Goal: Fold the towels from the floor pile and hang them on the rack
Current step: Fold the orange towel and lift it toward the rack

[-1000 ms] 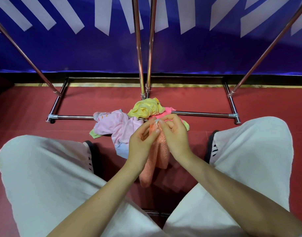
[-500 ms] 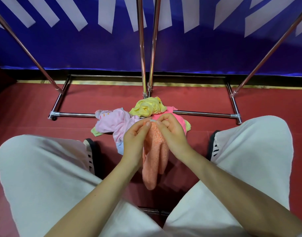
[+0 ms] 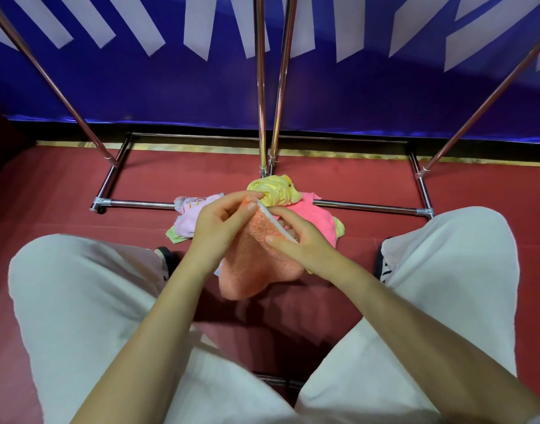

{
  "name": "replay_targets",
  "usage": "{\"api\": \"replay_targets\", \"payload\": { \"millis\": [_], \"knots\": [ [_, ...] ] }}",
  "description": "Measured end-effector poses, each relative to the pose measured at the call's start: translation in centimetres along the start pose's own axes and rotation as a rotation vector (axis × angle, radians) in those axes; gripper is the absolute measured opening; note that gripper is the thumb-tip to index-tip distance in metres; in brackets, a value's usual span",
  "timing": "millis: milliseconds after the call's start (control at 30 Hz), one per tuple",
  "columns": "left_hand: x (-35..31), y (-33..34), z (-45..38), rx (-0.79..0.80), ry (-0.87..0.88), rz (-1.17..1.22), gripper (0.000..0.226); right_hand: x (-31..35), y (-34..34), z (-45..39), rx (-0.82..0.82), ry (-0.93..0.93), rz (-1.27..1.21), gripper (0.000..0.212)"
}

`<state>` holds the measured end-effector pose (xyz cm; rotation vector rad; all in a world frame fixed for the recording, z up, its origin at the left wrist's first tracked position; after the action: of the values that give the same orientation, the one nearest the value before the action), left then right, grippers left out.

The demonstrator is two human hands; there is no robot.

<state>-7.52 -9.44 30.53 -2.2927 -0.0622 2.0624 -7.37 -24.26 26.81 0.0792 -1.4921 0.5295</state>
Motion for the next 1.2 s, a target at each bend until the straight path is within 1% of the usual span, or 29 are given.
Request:
{"api": "replay_targets", "payload": {
  "millis": [67, 100, 167, 200, 300, 367, 467, 567, 600, 633, 700, 800, 867, 900, 1000, 1100, 1200],
  "knots": [
    [0.0, 0.4, 0.2, 0.066, 0.026, -0.046, 0.019, -0.2, 0.1, 0.1, 0.021, 0.002, -0.075, 0.041],
    [0.0, 0.5, 0.3, 0.088, 0.034, -0.058, 0.017, -0.2, 0.2, 0.1, 0.033, 0.007, -0.093, 0.034],
    [0.1, 0.6, 0.3, 0.112, 0.038, -0.066, 0.017, -0.5, 0.3, 0.1, 0.043, 0.011, -0.061, 0.015],
    [0.0, 0.6, 0.3, 0.124, 0.041, -0.067, 0.017, -0.6, 0.2, 0.1, 0.029, 0.000, -0.026, 0.013],
    [-0.1, 0.4, 0.4, 0.119, 0.045, -0.072, 0.017, -0.1, -0.2, 0.2, -0.054, -0.111, 0.091, 0.027],
    [-0.3, 0.0, 0.4, 0.056, 0.050, -0.064, 0.020, -0.1, -0.2, 0.2, -0.058, -0.113, 0.085, 0.024],
    [-0.6, -0.8, 0.3, -0.057, 0.053, -0.050, 0.017, -1.4, 0.1, 0.3, -0.027, -0.019, 0.086, 0.018],
    [-0.5, -1.8, 0.2, -0.168, 0.057, -0.047, 0.016, -2.6, 0.0, 0.6, -0.042, 0.018, 0.236, 0.028],
    [-0.3, -2.3, 0.1, -0.207, 0.052, -0.045, 0.016, -2.8, -0.2, 0.7, -0.061, 0.016, 0.269, 0.029],
    [0.0, -2.8, 0.1, -0.247, 0.040, -0.036, 0.017, -2.9, -0.5, 0.7, -0.076, 0.012, 0.289, 0.025],
    [0.7, -3.8, 0.0, -0.331, 0.006, -0.002, 0.017, -3.3, -1.1, 0.8, -0.096, 0.014, 0.334, 0.010],
    [1.6, -5.0, 0.0, -0.439, -0.023, 0.033, 0.016, -4.7, -1.8, 1.1, -0.110, 0.045, 0.451, 0.017],
    [2.1, -5.6, 0.1, -0.487, -0.038, 0.047, 0.016, -5.7, -2.0, 1.3, -0.084, 0.073, 0.503, 0.014],
    [2.3, -5.9, 0.2, -0.506, -0.044, 0.056, 0.016, -6.2, -2.1, 1.4, -0.066, 0.088, 0.536, 0.016],
    [2.8, -6.9, 0.3, -0.563, -0.055, 0.069, 0.017, -7.4, -2.6, 1.7, -0.057, 0.105, 0.629, 0.028],
    [3.6, -8.4, 0.4, -0.653, -0.081, 0.120, 0.018, -8.5, -3.5, 2.0, -0.056, 0.125, 0.631, 0.020],
    [4.3, -9.6, 0.6, -0.747, -0.109, 0.183, 0.017, -9.2, -4.6, 1.8, -0.104, 0.169, 0.578, 0.011]
  ]
}}
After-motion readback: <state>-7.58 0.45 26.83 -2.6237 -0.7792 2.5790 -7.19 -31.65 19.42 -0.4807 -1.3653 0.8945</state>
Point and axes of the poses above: each hand's wrist, its own z-axis away from the middle knuckle, its own y-axis out of the palm, x = y × z, the point moved 6 cm from there along -z, towards the middle knuckle, and after that the axes turned 4 degrees about y, right-handed, at the moved point
